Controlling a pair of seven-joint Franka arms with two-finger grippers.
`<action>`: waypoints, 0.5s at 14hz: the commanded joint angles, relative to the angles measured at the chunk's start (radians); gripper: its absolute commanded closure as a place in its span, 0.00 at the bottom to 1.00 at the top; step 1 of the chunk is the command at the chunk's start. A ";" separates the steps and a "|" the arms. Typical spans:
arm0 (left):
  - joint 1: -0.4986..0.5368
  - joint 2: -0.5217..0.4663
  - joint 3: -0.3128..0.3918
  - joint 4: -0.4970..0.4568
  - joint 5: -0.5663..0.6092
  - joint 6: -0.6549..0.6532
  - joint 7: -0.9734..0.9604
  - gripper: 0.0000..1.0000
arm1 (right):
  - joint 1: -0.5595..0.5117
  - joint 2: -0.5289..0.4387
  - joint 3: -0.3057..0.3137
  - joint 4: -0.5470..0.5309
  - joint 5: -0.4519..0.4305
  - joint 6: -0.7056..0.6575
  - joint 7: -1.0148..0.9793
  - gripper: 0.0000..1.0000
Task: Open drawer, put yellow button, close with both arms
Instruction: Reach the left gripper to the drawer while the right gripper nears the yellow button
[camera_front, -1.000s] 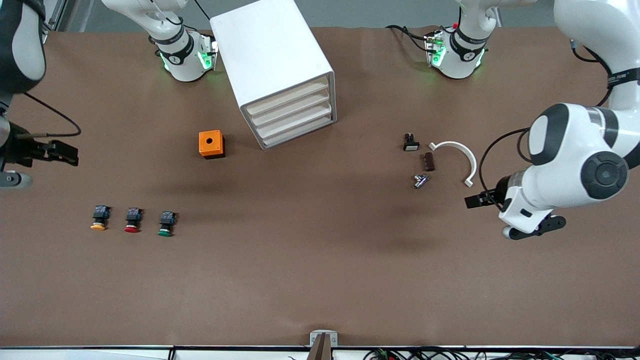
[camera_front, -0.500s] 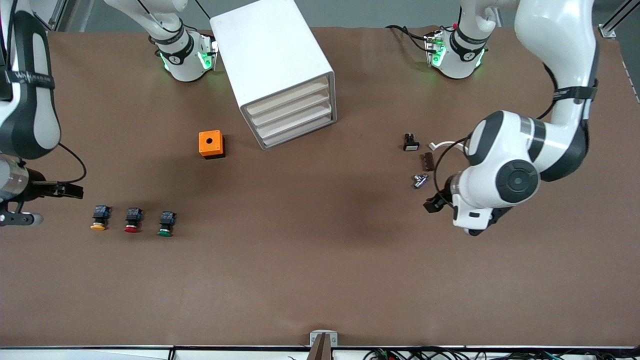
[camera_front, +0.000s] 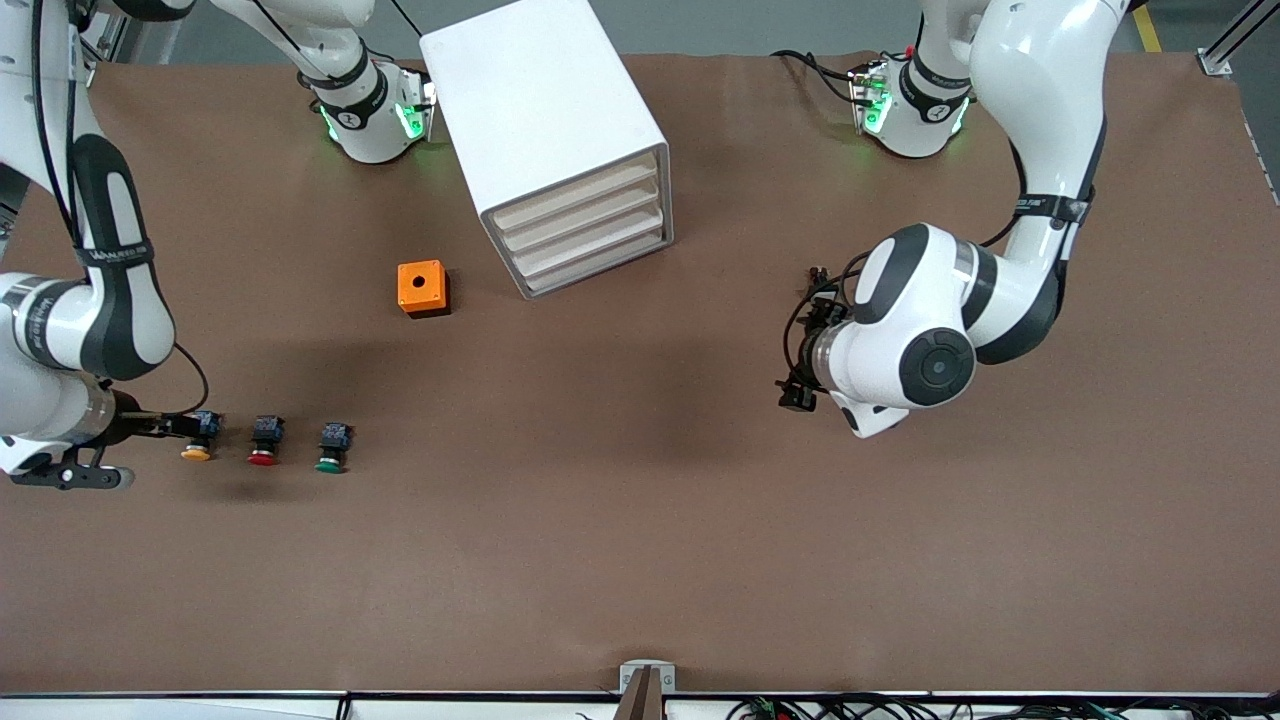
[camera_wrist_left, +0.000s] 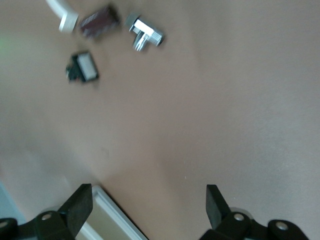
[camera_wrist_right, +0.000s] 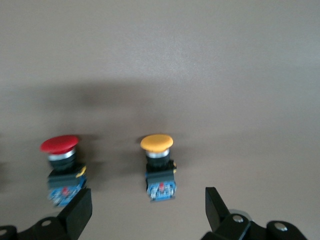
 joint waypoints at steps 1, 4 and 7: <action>-0.014 0.007 0.002 0.018 -0.075 -0.039 -0.074 0.00 | -0.033 0.031 0.015 0.014 -0.019 0.025 -0.013 0.00; -0.035 0.042 -0.017 0.018 -0.202 -0.051 -0.084 0.00 | -0.054 0.048 0.018 0.012 -0.011 0.023 -0.055 0.00; -0.064 0.073 -0.018 0.020 -0.336 -0.051 -0.199 0.00 | -0.068 0.051 0.018 0.012 -0.007 0.023 -0.055 0.00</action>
